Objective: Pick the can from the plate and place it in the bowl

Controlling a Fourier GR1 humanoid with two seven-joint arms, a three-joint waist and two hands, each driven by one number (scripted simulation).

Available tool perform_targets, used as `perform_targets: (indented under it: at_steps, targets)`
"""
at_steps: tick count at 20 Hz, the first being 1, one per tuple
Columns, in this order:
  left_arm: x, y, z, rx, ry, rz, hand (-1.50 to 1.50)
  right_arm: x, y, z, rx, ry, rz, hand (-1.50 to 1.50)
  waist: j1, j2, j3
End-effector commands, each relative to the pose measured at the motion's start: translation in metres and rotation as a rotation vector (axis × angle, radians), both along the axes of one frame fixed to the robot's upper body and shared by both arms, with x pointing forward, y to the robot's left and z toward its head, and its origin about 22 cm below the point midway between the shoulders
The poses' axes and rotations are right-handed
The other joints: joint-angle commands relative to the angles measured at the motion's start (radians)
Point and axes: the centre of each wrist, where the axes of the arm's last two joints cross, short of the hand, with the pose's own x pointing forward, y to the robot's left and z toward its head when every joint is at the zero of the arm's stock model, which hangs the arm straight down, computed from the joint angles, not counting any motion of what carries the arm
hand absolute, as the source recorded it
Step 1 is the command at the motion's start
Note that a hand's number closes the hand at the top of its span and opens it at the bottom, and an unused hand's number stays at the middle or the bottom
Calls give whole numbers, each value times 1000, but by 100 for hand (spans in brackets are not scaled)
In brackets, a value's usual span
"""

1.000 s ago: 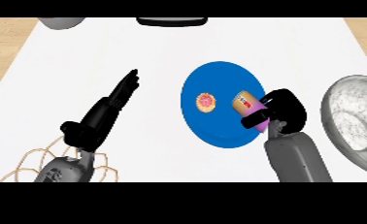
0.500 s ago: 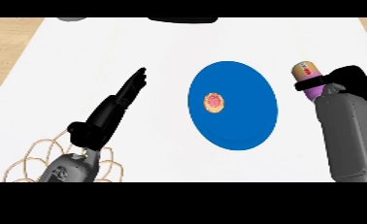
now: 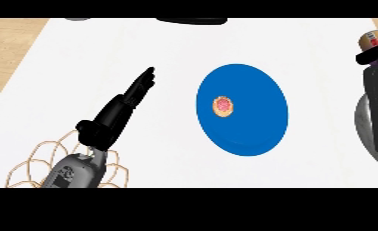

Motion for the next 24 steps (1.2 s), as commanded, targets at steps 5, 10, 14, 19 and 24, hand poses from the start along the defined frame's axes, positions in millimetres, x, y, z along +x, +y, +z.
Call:
perform_targets:
  at_steps: [5, 10, 14, 19, 24]
  targets:
    - [5, -2, -1, 14, 7, 5, 0, 12, 4, 56, -162, -285, -285, 150, -22, -7, 2]
    - [-1, 11, -5, -1, 13, 26, 0, 8, -12, 45, -169, -181, -383, 150, -38, -17, 2]
    - [-5, 7, -7, -5, 30, 45, 0, -1, -22, 19, -252, -101, -446, 150, -50, -19, 2]
    - [-2, 21, -1, -6, 21, 82, 0, -18, -39, 0, -318, -31, -518, 150, -70, -26, 3]
    - [-11, 23, -15, -12, 33, 77, 0, -36, -55, -21, -49, 17, -520, 150, -84, -29, 4]
